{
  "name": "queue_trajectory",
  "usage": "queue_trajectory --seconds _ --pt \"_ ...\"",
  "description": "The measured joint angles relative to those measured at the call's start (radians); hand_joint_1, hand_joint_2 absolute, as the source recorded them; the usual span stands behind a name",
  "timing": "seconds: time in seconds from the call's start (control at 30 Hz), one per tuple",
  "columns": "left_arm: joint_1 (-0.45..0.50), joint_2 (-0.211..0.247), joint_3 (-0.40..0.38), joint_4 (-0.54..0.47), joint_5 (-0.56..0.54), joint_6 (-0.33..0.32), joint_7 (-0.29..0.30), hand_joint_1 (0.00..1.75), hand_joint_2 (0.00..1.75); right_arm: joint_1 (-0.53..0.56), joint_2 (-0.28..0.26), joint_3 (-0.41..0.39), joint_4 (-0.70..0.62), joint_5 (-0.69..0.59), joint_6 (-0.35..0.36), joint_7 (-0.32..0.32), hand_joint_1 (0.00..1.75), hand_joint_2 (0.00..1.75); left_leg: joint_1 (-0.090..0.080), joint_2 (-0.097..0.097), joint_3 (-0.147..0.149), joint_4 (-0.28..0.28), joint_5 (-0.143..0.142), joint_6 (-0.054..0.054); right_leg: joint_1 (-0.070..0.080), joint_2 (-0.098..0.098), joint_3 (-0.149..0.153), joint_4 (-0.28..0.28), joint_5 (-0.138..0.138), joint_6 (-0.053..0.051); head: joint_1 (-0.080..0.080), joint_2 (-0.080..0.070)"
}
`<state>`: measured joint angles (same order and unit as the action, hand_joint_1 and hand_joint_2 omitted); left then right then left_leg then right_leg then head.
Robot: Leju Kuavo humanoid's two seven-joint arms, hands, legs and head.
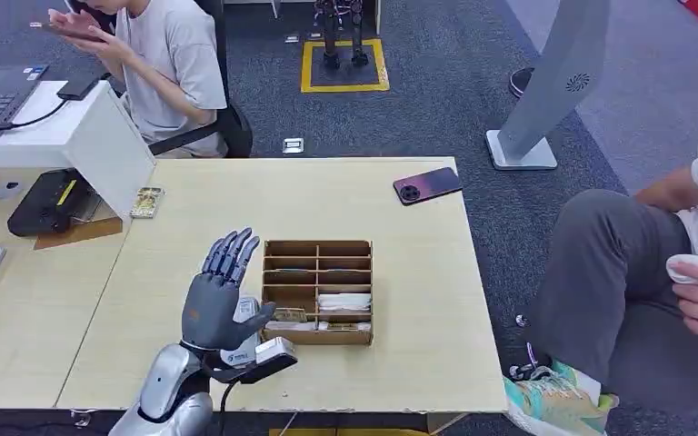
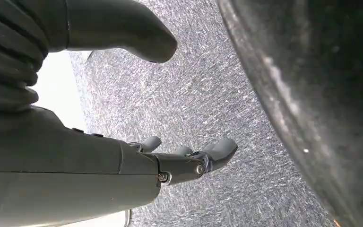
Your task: Pass the card to the sensor for recognition and then transmit it.
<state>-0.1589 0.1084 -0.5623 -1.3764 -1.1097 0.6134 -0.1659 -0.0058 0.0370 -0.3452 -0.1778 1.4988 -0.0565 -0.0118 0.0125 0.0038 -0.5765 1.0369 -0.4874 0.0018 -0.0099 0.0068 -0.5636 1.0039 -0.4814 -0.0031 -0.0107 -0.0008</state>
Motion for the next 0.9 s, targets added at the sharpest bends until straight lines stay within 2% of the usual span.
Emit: queue_trajectory --seconds 0.9 --pt "-0.003 -0.018 -0.001 -0.006 0.006 -0.021 -0.010 0.00 1.75 0.000 0.002 0.000 0.000 0.006 0.003 0.000 0.00 1.75 0.000 0.000 0.000 0.000 0.000 0.000 0.000 0.000 0.000 0.000 0.000 0.000 0.000 0.000"
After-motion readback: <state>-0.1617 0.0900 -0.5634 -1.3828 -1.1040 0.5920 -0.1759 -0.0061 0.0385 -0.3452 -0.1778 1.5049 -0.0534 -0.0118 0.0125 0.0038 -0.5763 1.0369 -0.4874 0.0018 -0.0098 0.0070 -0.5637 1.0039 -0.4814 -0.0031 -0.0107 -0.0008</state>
